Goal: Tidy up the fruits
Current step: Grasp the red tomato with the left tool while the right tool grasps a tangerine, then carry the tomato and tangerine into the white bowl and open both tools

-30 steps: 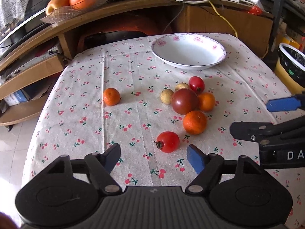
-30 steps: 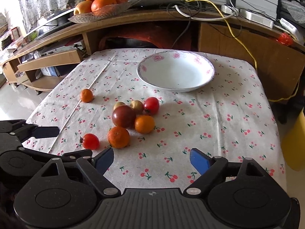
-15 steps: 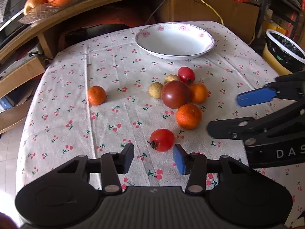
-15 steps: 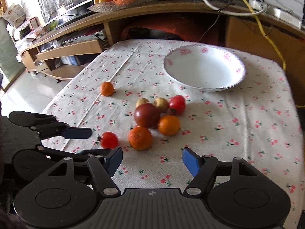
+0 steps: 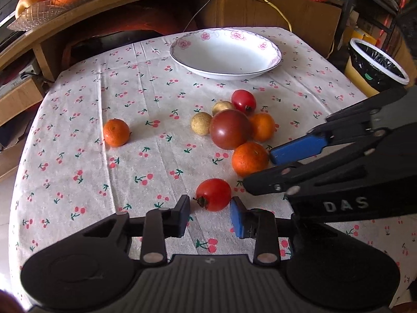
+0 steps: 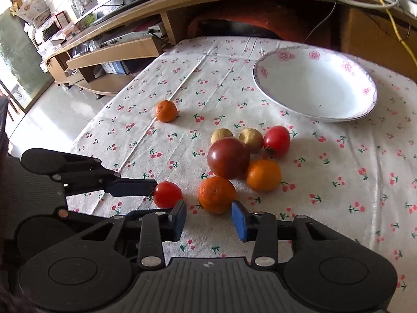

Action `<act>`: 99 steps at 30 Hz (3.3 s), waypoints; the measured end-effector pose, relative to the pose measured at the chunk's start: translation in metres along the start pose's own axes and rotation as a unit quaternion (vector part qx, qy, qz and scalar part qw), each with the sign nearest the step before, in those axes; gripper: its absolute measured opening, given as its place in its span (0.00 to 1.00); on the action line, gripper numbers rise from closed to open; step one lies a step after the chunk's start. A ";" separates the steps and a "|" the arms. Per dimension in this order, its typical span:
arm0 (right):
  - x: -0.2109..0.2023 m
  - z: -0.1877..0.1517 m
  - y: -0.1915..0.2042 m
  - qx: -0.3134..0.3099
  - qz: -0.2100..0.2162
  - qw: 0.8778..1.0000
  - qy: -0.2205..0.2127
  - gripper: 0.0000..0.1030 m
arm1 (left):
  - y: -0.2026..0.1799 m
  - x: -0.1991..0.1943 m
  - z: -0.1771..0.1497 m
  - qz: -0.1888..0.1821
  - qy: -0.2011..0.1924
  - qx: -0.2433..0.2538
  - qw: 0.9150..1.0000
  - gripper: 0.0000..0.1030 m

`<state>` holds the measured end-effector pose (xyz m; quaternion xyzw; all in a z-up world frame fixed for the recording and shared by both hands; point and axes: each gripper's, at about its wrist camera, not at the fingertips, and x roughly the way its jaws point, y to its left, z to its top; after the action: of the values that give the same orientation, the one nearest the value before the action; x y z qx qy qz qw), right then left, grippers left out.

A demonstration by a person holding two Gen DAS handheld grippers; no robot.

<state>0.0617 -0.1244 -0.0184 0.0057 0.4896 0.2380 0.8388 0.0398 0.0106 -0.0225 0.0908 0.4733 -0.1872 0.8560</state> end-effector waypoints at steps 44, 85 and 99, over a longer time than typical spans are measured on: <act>-0.013 -0.002 -0.008 -0.002 -0.018 1.000 0.000 0.25 | -0.008 -0.001 0.001 0.007 0.007 0.018 1.000 0.36; -0.025 0.054 -0.070 0.055 -0.066 0.994 -0.068 0.26 | -0.006 0.030 0.113 0.005 -0.066 0.017 0.998 0.35; 0.001 0.075 -0.098 0.051 -0.080 0.993 -0.069 0.28 | -0.003 0.066 0.138 0.020 -0.060 0.026 0.998 0.35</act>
<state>0.1626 -0.1943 -0.0037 0.0254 0.4408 0.1436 0.8857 0.1779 -0.0536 -0.0044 0.1113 0.4140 -0.1871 0.8839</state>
